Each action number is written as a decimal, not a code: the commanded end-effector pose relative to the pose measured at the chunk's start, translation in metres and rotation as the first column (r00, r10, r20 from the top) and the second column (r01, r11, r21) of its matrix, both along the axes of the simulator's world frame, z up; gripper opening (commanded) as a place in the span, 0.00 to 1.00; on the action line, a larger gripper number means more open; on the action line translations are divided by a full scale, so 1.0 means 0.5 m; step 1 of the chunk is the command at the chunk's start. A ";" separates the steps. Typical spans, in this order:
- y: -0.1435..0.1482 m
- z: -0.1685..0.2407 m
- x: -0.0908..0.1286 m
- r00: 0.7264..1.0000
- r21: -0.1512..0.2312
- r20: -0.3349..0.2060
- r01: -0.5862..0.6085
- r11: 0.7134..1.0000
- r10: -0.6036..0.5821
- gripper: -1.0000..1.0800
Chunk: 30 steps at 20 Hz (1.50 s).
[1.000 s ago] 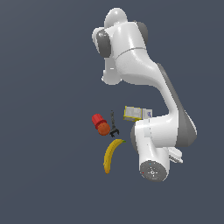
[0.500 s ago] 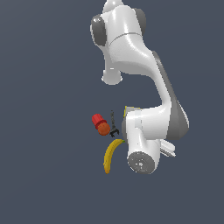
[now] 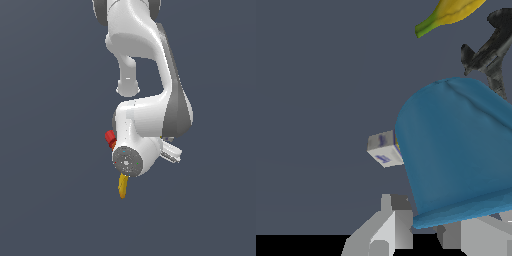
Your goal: Pick up a designated object from a clutter of objects.
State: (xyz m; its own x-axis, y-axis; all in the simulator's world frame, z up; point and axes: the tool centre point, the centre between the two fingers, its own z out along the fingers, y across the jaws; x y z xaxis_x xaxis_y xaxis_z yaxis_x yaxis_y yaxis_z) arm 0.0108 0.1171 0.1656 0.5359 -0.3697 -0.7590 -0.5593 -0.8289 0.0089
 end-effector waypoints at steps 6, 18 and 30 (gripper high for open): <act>-0.134 0.112 -0.056 1.000 0.002 0.001 0.002 1.000 -0.002 0.00; -0.349 0.291 -0.142 1.000 0.002 -0.001 0.004 1.000 -0.004 0.00; -0.530 0.436 -0.203 1.000 0.000 0.000 0.001 1.000 -0.001 0.00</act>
State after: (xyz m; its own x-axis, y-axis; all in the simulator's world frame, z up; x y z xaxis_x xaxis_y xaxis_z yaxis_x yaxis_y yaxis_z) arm -0.0880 -0.1395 0.3765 0.5349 -0.3716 -0.7588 -0.5616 -0.8273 0.0092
